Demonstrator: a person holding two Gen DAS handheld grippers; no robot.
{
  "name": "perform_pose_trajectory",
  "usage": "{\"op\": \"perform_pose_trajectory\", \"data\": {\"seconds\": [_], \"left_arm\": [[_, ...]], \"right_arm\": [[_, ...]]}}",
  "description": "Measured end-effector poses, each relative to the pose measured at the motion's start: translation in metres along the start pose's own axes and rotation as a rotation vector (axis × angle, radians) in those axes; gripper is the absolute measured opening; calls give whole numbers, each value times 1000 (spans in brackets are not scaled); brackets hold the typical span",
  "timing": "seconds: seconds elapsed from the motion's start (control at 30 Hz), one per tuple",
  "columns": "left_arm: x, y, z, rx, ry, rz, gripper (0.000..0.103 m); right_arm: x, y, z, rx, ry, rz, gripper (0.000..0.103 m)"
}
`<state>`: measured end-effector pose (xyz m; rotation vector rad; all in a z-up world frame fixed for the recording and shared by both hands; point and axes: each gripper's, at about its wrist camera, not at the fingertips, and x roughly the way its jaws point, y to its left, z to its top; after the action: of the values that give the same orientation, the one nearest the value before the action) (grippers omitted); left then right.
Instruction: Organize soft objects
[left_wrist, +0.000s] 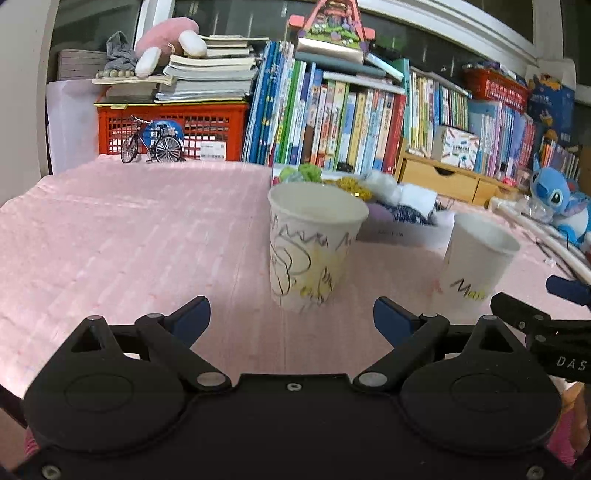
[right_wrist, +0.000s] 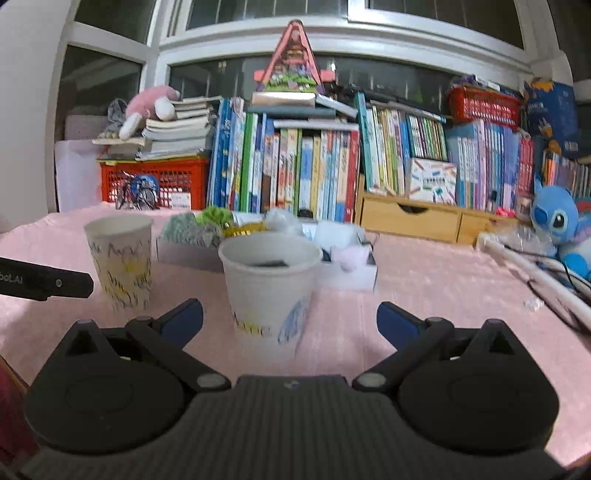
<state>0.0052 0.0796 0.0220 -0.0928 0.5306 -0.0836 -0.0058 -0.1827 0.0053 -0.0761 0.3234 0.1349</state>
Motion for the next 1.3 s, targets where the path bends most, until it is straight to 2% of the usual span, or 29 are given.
{"op": "perform_pose_trajectory", "data": {"seconds": [0.27,0.87,1.3], "left_arm": [[10,-7,-13,32,37,23,95],[27,-16,-24,84,62,80,96],[34,-19,-23,98,75,86,103]], "right_arm": [[6,-4,-15,14,39,-34,103],[15,0,-26,-3,107,-24,103],[20,1,-29,-6,143,-25,103]]}}
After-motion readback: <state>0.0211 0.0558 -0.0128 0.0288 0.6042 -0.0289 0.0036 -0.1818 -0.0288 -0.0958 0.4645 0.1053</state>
